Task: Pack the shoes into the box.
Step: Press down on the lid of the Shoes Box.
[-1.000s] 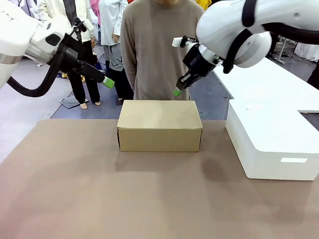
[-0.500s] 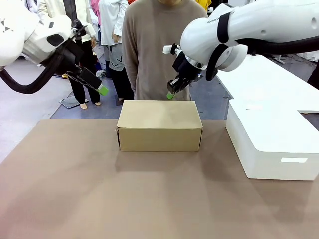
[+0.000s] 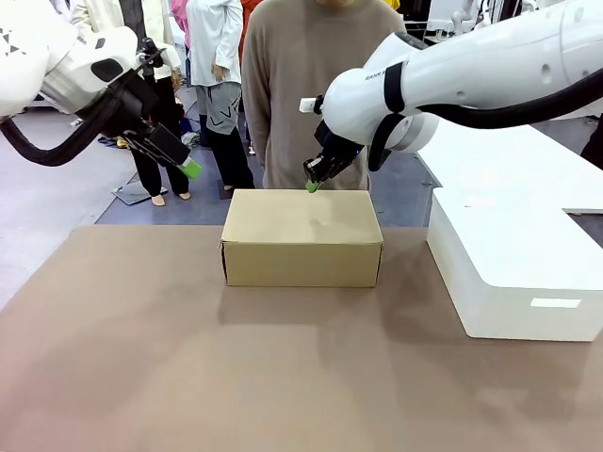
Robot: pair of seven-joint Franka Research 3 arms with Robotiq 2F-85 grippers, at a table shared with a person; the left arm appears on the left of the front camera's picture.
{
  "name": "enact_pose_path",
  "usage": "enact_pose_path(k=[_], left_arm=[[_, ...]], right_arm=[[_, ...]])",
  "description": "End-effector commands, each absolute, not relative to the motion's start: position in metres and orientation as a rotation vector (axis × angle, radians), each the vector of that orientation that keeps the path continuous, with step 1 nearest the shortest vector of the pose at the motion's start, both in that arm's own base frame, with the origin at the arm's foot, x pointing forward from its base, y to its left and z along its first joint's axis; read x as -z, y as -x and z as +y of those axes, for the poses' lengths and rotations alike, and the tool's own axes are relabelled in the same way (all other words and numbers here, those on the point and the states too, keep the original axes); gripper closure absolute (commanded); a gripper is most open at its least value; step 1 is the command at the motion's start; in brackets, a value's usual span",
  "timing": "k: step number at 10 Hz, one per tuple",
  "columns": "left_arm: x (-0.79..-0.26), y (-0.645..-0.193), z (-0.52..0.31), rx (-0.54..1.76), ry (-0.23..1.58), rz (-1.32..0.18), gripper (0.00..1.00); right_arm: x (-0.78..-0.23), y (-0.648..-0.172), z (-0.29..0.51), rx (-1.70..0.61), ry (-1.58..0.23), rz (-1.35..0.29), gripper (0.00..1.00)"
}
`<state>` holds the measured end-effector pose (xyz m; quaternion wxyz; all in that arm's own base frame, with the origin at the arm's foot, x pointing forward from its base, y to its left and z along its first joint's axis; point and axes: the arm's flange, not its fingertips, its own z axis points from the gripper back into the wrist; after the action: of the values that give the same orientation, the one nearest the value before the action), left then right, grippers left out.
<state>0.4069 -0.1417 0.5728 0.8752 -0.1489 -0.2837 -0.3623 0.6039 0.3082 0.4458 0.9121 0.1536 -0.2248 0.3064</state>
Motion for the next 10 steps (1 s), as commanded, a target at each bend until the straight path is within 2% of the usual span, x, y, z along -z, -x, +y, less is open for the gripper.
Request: enact_pose_path(k=[1,7,10], left_arm=[[-0.575,-0.413,-0.143,0.730,0.303,-0.585,0.00],[-0.573,-0.407,-0.142,0.756,0.311,-0.592,0.00],[-0.573,-0.407,-0.142,0.756,0.311,-0.592,0.00]], right_arm=[[-0.441,-0.615,0.316,-0.593,-0.287,-0.474,1.00],[-0.404,-0.625,0.323,-0.583,-0.250,-0.378,1.00],[-0.438,-0.614,0.317,-0.589,-0.286,-0.400,1.00]])
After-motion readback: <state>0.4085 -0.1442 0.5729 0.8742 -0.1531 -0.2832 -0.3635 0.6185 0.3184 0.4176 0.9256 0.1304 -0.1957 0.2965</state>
